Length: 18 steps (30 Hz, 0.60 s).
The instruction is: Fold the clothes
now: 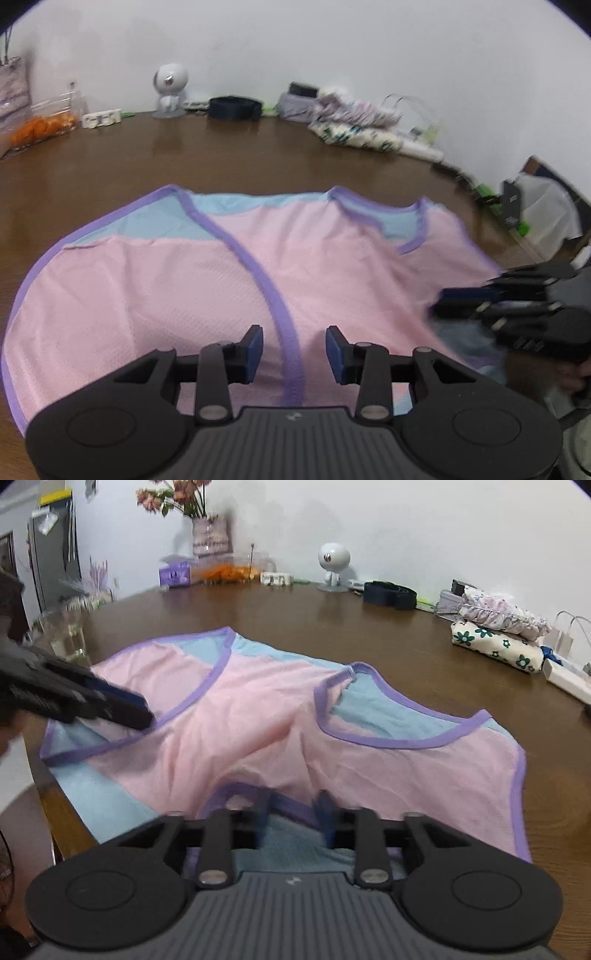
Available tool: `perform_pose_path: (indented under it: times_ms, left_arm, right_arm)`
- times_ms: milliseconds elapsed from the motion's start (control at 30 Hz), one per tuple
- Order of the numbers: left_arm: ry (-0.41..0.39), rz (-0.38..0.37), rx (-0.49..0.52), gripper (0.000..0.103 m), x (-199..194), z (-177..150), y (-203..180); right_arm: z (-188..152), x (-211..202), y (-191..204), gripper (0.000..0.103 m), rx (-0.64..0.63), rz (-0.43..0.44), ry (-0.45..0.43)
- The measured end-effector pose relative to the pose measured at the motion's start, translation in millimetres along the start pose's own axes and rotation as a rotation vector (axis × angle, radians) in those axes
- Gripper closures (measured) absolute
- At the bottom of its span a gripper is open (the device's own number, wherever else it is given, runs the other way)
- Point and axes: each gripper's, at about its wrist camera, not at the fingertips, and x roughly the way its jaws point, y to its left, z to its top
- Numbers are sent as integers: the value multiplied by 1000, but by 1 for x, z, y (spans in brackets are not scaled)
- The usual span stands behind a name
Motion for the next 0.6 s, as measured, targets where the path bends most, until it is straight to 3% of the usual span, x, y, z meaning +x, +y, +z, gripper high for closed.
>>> perform_pose_path:
  times_ms: [133,200,267,300,333,433,500,600]
  left_arm:
    - [-16,12,16,67,-1,-6,0]
    - [-14,15,-3,67,0,-5,1]
    - [-8,21,-27,67,-1,-3,2]
    - [-9,27,-32,67,-2,-3,2]
    - [-9,33,-37,67,-3,-3,2]
    - [-6,50,-36,67,-4,-5,-2]
    - [-8,55,-31,66,-5,-7,-5]
    - [-12,72,-17,65,-6,-11,-10]
  right_arm:
    - [-4,-13,-31,97,161,-8,-7]
    - [-6,-17,-39,94,182,-2,-6]
    - [-4,-21,-36,72,166,25,-21]
    - [-1,-22,-34,46,166,46,-35]
    - [2,-22,-33,39,175,71,-51]
    - [14,-13,-33,39,242,125,-53]
    - [19,3,-32,45,276,97,-19]
    - [18,14,-36,84,328,41,4]
